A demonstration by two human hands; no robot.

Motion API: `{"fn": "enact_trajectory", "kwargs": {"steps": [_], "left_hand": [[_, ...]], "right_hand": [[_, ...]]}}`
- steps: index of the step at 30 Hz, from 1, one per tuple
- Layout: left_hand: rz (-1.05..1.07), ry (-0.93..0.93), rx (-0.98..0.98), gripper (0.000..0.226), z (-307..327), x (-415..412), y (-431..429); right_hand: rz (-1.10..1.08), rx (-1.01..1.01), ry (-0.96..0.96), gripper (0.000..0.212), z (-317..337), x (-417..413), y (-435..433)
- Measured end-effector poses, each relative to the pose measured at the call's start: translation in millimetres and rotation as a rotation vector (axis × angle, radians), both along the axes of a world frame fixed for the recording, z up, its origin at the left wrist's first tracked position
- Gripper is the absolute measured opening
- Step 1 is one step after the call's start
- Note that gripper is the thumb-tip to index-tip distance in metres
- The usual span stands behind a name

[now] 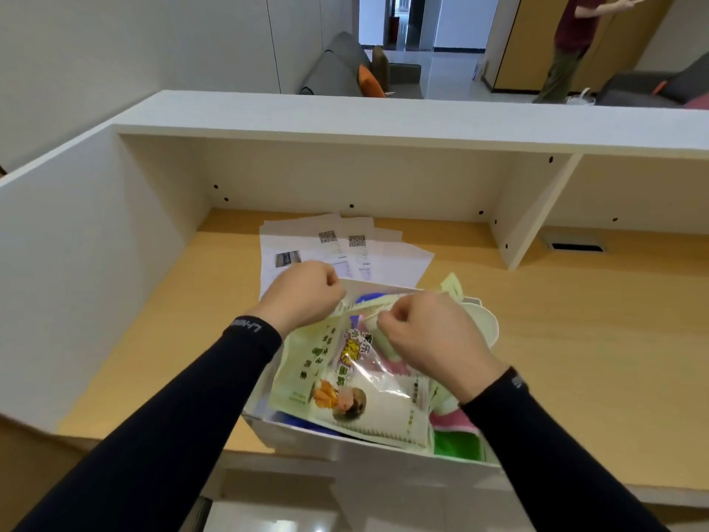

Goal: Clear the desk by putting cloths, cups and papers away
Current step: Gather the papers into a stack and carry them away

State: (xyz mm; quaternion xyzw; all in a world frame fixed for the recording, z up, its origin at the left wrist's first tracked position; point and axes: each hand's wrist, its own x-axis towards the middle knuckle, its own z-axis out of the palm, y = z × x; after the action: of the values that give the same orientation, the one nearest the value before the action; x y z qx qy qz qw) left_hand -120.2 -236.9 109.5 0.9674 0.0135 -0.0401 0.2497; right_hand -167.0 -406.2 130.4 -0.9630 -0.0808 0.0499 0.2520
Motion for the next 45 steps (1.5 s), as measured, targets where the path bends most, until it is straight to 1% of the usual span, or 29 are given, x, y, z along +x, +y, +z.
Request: {"fn": "enact_trajectory", "kwargs": {"steps": [3,5,8,10,12,16,19,20,21,22,23,24,25,27,28,30,31,33,36,38,40,41,43,44,45], "left_hand": [[0.073,-0.098,-0.119,0.021,1,16,15],[0.134,-0.143,-0.178,0.019,-2,26,31],[0.228,-0.13,-0.33,0.02,-14,47,62],[0.286,-0.068,-0.426,0.017,-24,65,87],[0.322,0.007,-0.487,0.013,-36,84,112],[0.374,0.142,-0.516,0.011,-62,115,151],[0.433,0.216,-0.578,0.024,-83,139,171],[0.46,0.24,-0.591,0.022,-91,146,176],[0.484,0.264,-0.599,0.013,-97,150,180],[0.506,0.284,-0.614,0.021,-107,155,183],[0.527,0.313,-0.624,0.042,-118,161,187],[0.549,0.336,-0.61,0.057,-127,165,191],[0.565,0.339,-0.57,0.065,-136,170,193],[0.569,0.308,-0.463,0.07,-151,178,194],[0.542,0.279,-0.411,0.069,-155,183,193],[0.459,0.242,-0.37,0.065,-160,196,186],[0.423,0.231,-0.395,0.061,-161,203,181],[0.391,0.238,-0.528,0.055,-160,214,168],[0.4,0.309,-0.758,0.057,-159,227,145],[0.374,0.365,-0.854,0.06,-161,233,128],[0.349,0.401,-0.892,0.063,-162,239,112],[0.345,0.412,-0.897,0.065,-162,241,105],[0.386,0.44,-0.92,0.069,-163,245,96],[0.423,0.459,-0.938,0.067,-164,247,94],[0.457,0.473,-0.974,0.059,-164,249,94]], "right_hand": [[-0.052,0.056,-0.005,0.034,24,20,-1],[-0.098,0.173,-0.024,0.031,33,38,1],[-0.183,0.364,-0.005,0.021,33,83,8],[-0.263,0.463,0.07,0.017,26,119,13],[-0.326,0.443,0.187,0.025,12,150,20],[-0.45,0.357,0.392,0.042,-27,195,45],[-0.516,0.36,0.507,0.046,-57,219,62],[-0.538,0.35,0.532,0.047,-68,225,64],[-0.564,0.322,0.551,0.049,-79,229,64],[-0.592,0.277,0.57,0.049,-90,232,61],[-0.623,0.221,0.589,0.046,-100,234,56],[-0.651,0.166,0.616,0.041,-108,234,49],[-0.679,0.129,0.652,0.034,-116,234,41],[-0.756,0.111,0.708,0.025,-128,234,28],[-0.798,0.142,0.715,0.023,-131,235,24],[-0.881,0.3,0.72,0.021,-135,241,23],[-0.911,0.375,0.724,0.02,-135,245,26],[-0.943,0.44,0.73,0.02,-137,255,32],[-0.916,0.48,0.71,0.021,-138,263,39],[-0.877,0.538,0.691,0.017,-142,266,40],[-0.866,0.584,0.639,0.026,-145,268,41],[-0.869,0.596,0.633,0.027,-146,268,40],[-0.86,0.632,0.673,0.018,-146,268,38],[-0.86,0.641,0.691,0.022,-147,268,37],[-0.867,0.643,0.703,0.029,-148,268,35]]}}
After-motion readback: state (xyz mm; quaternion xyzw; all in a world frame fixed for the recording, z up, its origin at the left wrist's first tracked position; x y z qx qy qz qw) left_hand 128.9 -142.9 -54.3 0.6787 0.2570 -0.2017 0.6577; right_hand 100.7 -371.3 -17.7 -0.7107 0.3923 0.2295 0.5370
